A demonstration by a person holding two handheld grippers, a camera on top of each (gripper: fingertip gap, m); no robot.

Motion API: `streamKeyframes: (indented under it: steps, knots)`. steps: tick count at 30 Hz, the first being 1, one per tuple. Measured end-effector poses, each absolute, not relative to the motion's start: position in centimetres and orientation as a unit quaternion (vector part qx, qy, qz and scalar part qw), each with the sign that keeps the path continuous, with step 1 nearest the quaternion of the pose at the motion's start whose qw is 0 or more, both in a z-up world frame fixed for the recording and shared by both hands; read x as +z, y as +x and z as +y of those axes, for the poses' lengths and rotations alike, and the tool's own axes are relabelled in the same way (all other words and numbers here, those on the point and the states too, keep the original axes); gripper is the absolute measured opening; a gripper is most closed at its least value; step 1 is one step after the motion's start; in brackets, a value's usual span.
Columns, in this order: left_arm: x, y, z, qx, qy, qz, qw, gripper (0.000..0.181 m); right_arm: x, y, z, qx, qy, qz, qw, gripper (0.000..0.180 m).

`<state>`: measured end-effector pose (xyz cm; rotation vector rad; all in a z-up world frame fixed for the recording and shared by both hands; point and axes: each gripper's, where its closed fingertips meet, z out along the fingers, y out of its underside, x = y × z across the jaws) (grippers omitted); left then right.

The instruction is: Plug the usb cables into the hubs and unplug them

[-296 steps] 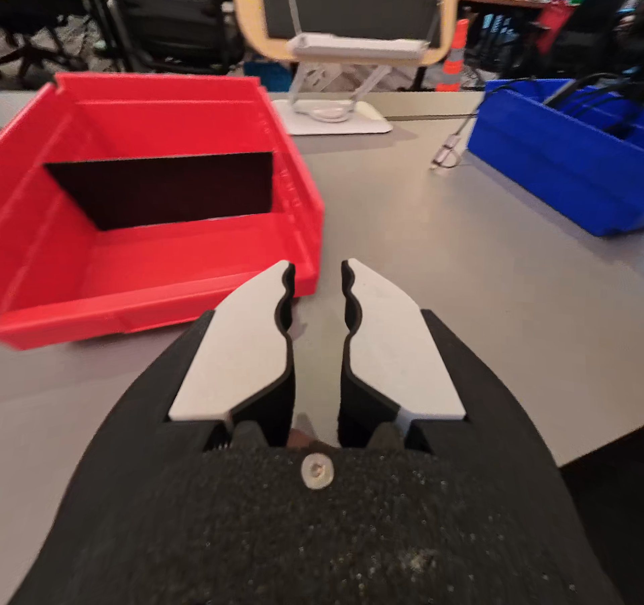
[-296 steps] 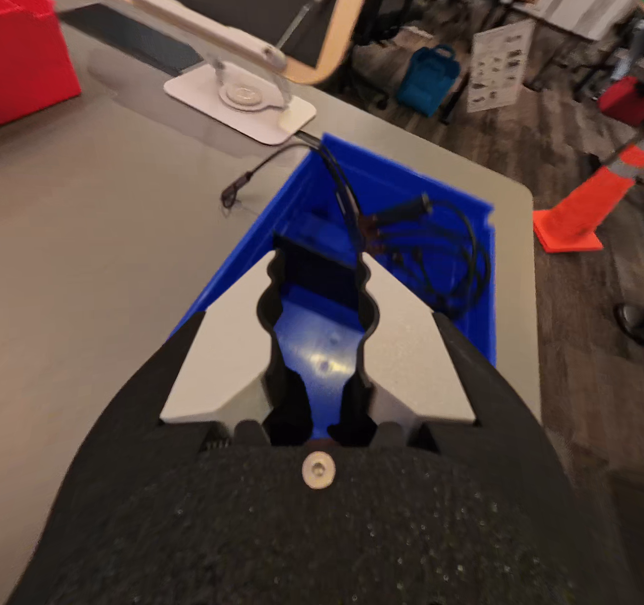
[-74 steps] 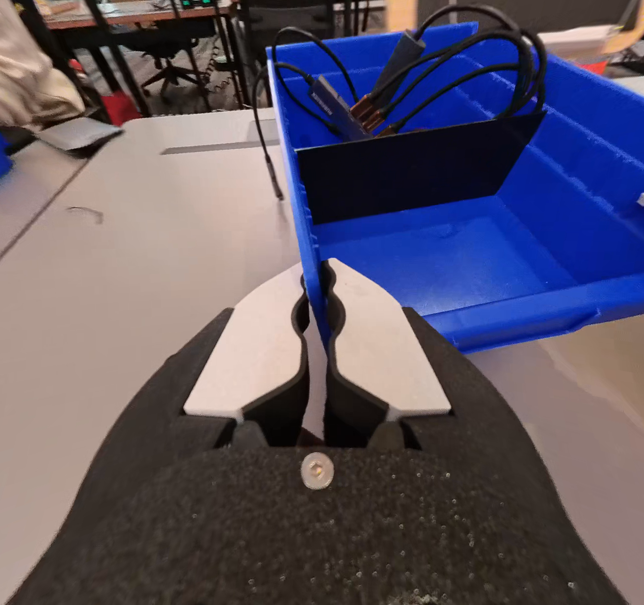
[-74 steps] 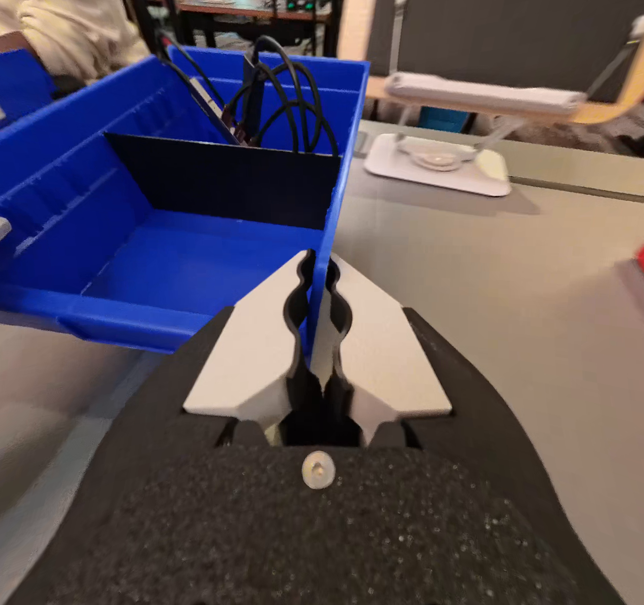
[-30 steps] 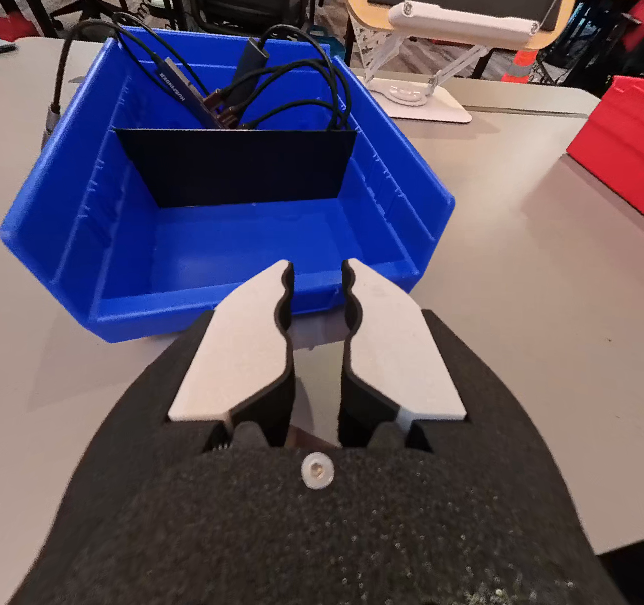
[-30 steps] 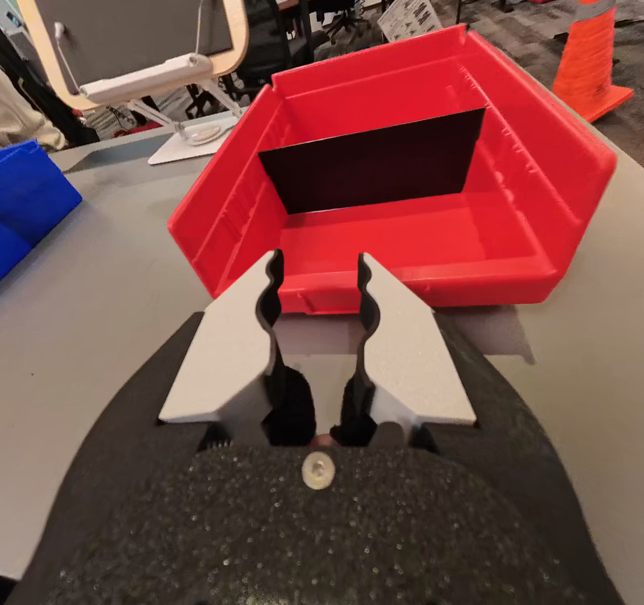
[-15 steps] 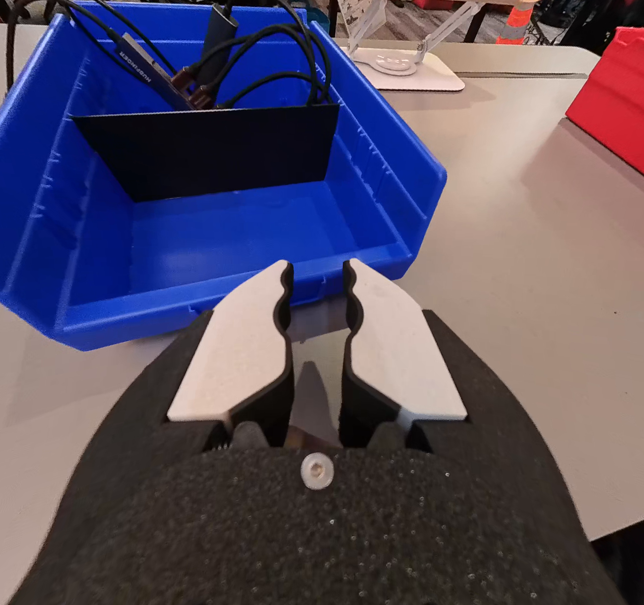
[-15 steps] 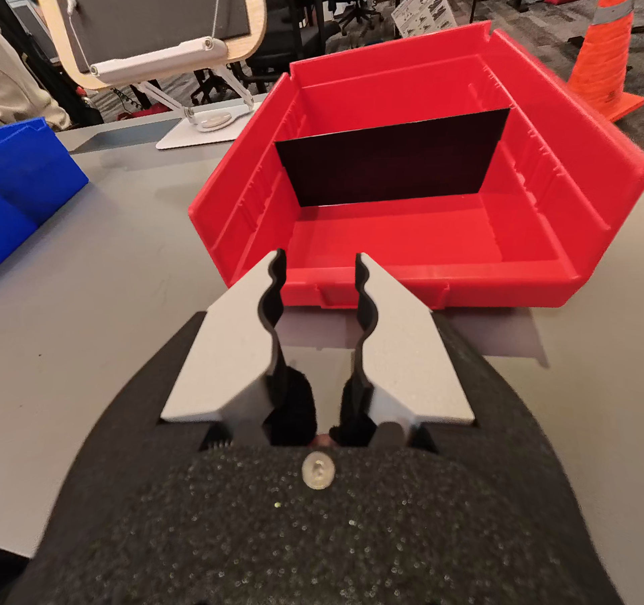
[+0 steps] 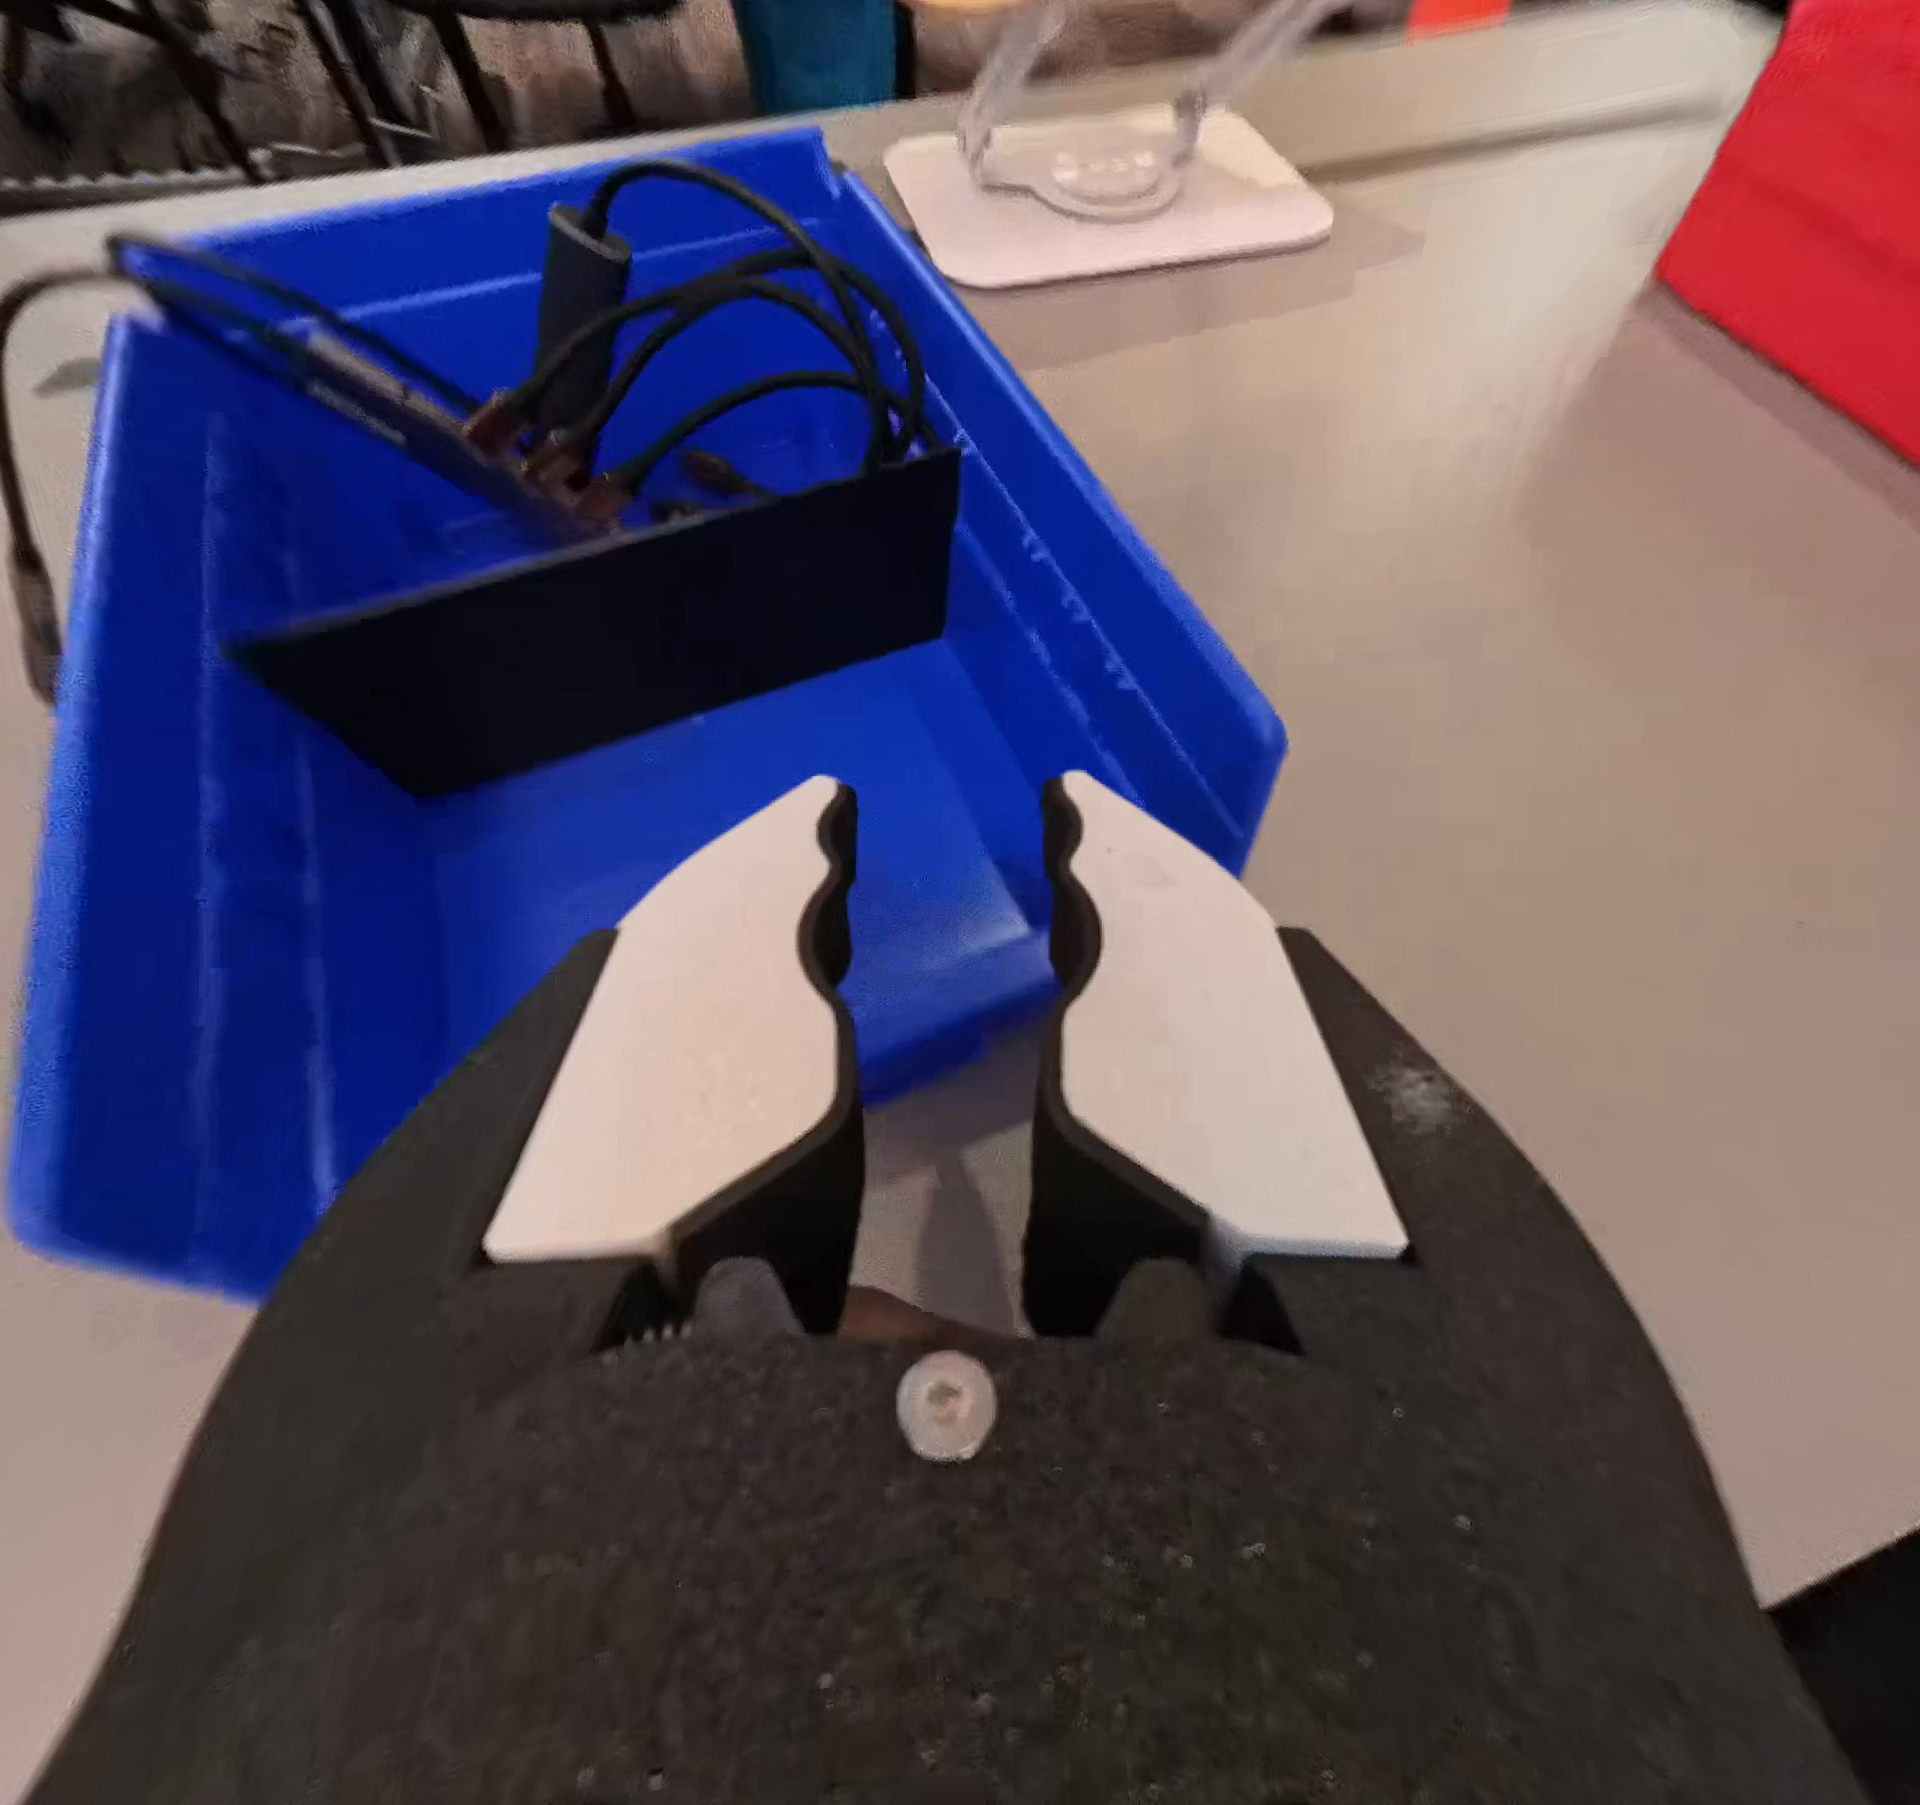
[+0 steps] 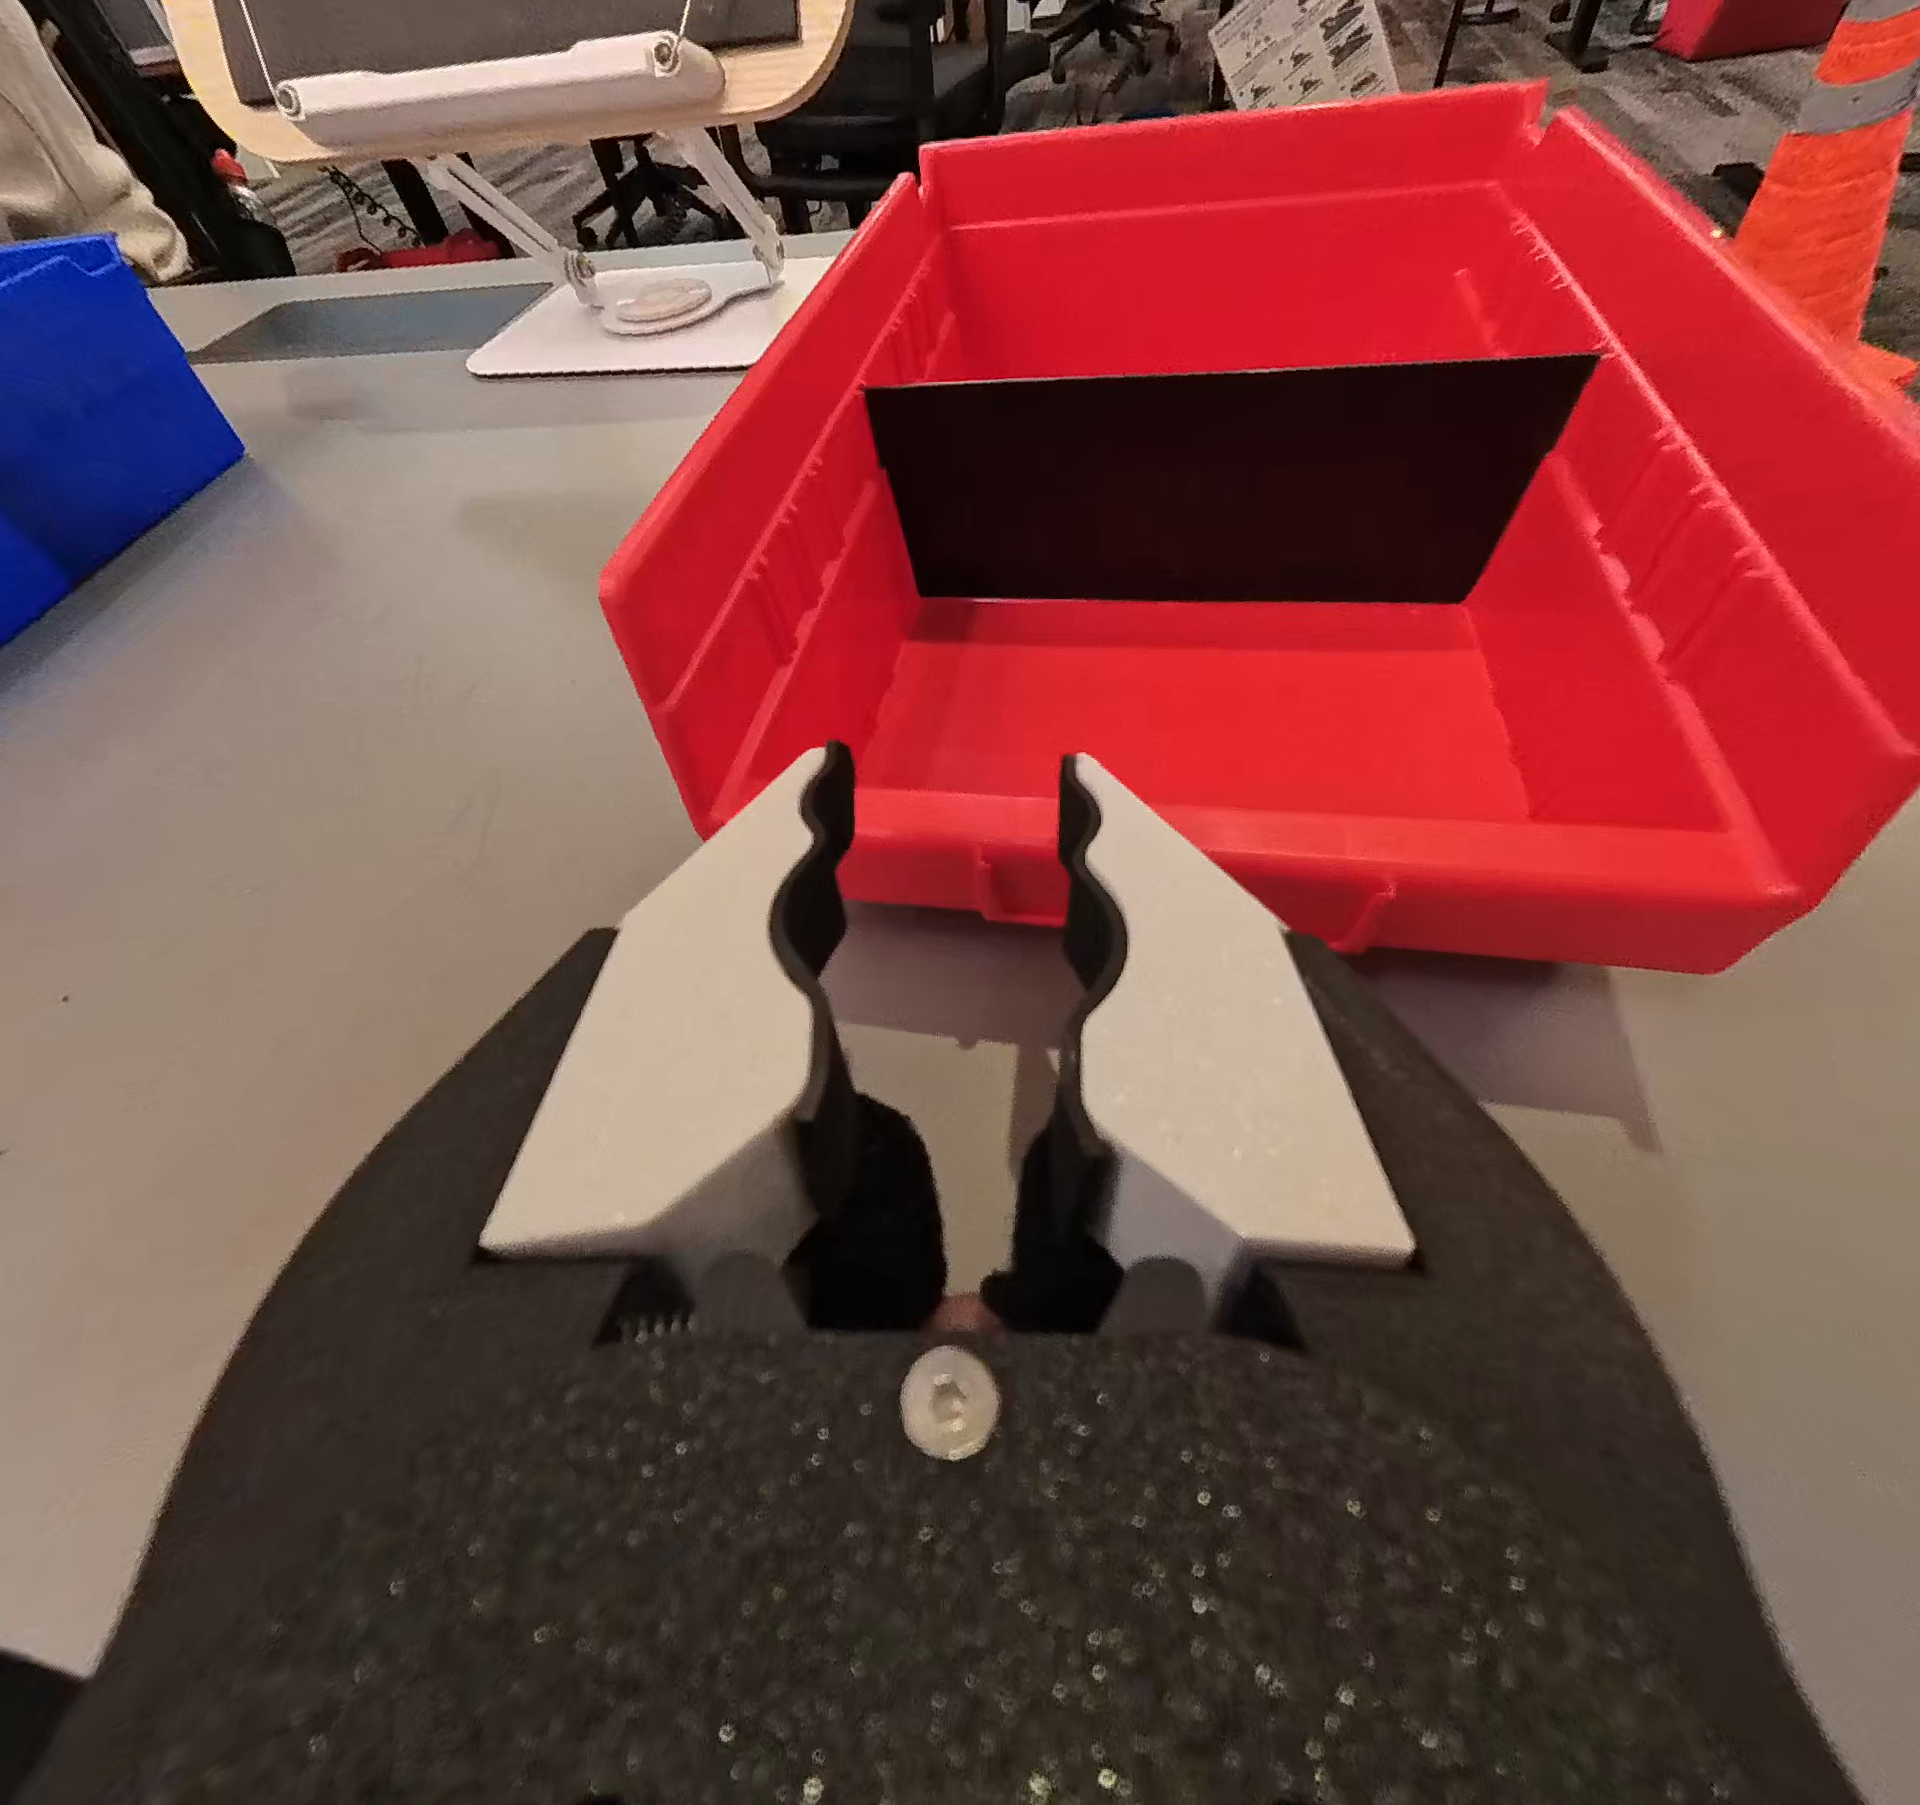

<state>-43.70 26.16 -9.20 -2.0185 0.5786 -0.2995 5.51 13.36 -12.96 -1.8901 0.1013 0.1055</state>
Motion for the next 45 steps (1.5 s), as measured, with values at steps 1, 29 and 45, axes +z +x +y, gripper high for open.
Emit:
streamKeyframes:
  steps: [1,29,45]
  knots:
    - [-8.7,-43.8,27.6,-0.102,-0.833,0.271,0.471,0.034,-13.0,5.4,13.5,0.049,-0.810,0.044,0.582,0.038]
    - [-10.1,-43.7,47.8,0.023,-0.800,0.539,0.264,0.023,-13.8,5.8,14.1,0.050,-0.819,0.046,0.569,0.038]
    - [7.2,-41.8,48.4,0.185,-0.654,0.493,0.543,0.022,-13.6,5.1,13.8,0.057,-0.819,0.039,0.569,0.038]
